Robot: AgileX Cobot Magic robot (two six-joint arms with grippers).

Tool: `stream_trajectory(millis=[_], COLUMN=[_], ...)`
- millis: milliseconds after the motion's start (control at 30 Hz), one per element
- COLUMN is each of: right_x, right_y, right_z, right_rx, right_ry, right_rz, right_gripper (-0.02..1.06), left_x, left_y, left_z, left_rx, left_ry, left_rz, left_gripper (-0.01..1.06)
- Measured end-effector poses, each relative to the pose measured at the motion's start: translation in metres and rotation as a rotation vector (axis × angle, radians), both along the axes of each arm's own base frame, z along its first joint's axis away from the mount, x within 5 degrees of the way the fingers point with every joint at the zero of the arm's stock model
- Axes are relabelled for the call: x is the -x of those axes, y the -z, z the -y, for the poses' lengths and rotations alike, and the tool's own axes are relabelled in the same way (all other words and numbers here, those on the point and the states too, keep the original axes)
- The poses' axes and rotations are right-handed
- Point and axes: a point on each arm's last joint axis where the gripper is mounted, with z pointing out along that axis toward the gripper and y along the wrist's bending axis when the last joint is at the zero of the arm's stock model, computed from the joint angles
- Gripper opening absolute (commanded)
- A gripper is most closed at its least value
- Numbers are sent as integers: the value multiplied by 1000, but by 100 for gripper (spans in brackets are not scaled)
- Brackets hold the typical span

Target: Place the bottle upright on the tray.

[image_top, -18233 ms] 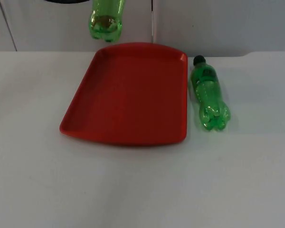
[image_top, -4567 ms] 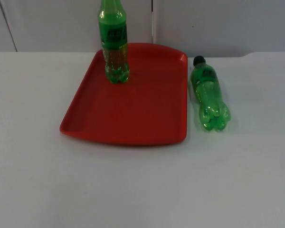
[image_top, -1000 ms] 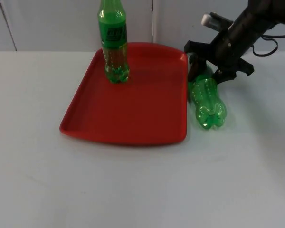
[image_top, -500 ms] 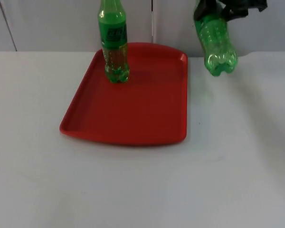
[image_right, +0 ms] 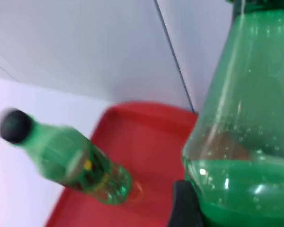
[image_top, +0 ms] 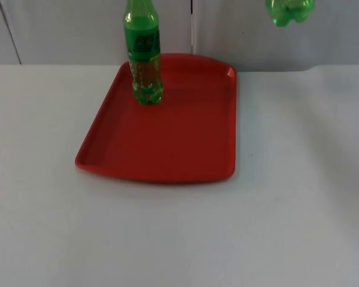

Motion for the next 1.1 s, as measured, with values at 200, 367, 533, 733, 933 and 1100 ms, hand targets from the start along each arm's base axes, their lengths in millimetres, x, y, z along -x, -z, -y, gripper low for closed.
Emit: stream_trajectory(millis=[200, 367, 533, 733, 933, 1100], right_x=[31, 54, 71, 93, 127, 150], right_y=[-56, -87, -106, -121, -142, -138], right_z=[-2, -6, -3, -17, -41, -57], right_rx=[-34, -35, -8, 99, 91, 162], right_ry=[-22, -36, -28, 12, -55, -103], right_rz=[105, 168, 170, 223, 273, 233], right_gripper=[0, 0, 0, 0, 0, 0], left_x=[0, 0, 0, 0, 0, 0], left_y=[0, 0, 0, 0, 0, 0], left_z=[0, 0, 0, 0, 0, 0], left_rx=[0, 0, 0, 0, 0, 0], left_ry=[0, 0, 0, 0, 0, 0], left_rz=[0, 0, 0, 0, 0, 0], left_gripper=[105, 105, 105, 105, 105, 105])
